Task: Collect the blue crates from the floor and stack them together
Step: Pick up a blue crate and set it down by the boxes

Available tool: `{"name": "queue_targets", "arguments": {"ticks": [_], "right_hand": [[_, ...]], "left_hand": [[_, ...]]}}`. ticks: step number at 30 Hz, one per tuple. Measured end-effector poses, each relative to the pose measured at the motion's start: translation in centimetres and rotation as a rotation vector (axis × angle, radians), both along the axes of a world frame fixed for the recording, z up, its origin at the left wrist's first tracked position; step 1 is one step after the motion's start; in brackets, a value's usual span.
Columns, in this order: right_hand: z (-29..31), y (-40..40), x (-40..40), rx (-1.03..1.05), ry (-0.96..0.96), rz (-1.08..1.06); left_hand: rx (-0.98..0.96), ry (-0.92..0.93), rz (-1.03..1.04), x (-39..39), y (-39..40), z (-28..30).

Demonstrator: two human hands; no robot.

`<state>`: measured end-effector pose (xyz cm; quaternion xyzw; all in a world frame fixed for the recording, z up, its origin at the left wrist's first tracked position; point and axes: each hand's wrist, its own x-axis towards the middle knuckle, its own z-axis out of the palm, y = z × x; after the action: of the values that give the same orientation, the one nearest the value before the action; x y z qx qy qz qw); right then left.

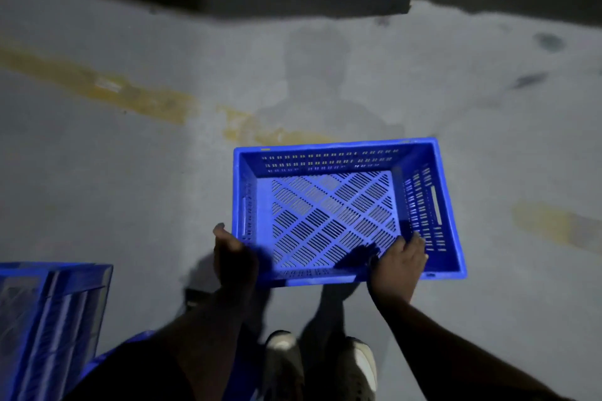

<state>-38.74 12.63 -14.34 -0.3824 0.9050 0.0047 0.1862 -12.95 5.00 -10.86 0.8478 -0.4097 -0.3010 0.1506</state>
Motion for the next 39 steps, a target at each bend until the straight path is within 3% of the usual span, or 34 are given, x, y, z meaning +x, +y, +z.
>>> {"name": "queue_targets", "arguments": {"ticks": [3,6,9,16,20,32,39], "right_hand": [[-0.2,0.7,-4.3,-0.038,0.103,-0.109],[-0.3,0.7,-8.9,-0.056,0.049,-0.209],[-0.3,-1.9,-11.2,-0.170,-0.028,-0.230],[5.1,-4.1,-12.0,-0.206,-0.035,-0.462],[13.7,-2.2,-12.7,-0.239,-0.058,-0.524],[51.0,4.2,-13.4,-0.348,0.026,-0.654],[62.8,7.2,-14.9,-0.447,0.080,-0.732]], "left_hand": [[-0.095,-0.070,-0.058,-0.9,0.4,-0.7],[-0.102,-0.149,-0.057,-1.7,-0.3,-2.0],[0.045,-0.105,0.072,-2.6,-2.5,-2.2],[-0.076,-0.055,0.098,-3.9,-4.9,1.7],[-0.082,-0.048,0.015,-5.7,-6.2,11.2],[-0.097,-0.094,-0.067,-8.9,-6.0,49.0],[-0.201,-0.026,-0.106,-11.8,-5.4,60.5]]}}
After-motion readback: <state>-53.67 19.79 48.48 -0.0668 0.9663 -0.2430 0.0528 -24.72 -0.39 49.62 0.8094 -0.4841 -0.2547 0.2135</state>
